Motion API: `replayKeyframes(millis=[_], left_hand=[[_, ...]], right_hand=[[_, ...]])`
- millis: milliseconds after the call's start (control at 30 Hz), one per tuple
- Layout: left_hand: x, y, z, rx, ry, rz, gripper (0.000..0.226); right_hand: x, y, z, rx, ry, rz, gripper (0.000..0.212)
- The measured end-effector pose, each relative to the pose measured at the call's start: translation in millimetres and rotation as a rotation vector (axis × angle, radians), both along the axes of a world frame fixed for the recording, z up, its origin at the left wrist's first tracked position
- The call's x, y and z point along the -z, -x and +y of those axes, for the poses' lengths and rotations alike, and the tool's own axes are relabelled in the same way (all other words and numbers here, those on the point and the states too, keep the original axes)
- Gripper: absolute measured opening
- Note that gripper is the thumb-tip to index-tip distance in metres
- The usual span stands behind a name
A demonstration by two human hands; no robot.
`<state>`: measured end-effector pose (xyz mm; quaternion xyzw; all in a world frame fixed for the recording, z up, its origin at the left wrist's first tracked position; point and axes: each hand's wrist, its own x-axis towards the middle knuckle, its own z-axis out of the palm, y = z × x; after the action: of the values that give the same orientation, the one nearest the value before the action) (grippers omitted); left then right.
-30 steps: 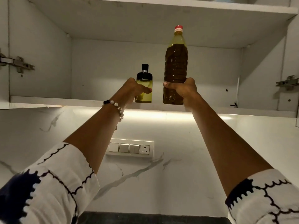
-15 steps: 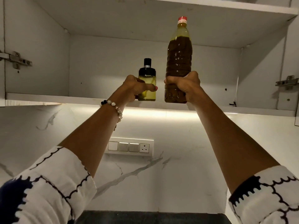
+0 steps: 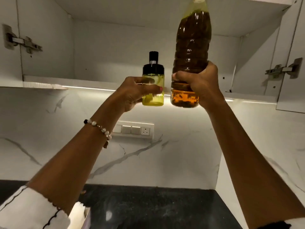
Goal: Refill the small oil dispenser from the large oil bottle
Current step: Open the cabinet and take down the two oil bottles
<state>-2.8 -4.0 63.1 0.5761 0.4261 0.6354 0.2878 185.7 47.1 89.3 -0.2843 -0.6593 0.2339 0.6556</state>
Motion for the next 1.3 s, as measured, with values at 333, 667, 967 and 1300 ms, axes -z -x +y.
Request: replayKeyframes(millis=[333, 667, 967, 1300], left_hand=[[166, -23, -42, 0.027, 0.23, -0.017, 0.048], [317, -34, -55, -0.065, 0.451, -0.076, 0.052], [413, -31, -45, -0.199, 0.586, -0.04, 0.059], [463, -15, -18, -0.225, 0.678, -0.02, 0.064]], right_hand=[[172, -34, -46, 0.022, 0.157, -0.011, 0.095], [332, -47, -62, -0.032, 0.356, -0.073, 0.083], [434, -34, -51, 0.038, 0.528, -0.091, 0.096], [488, -27, -25, 0.161, 0.624, -0.185, 0.093]])
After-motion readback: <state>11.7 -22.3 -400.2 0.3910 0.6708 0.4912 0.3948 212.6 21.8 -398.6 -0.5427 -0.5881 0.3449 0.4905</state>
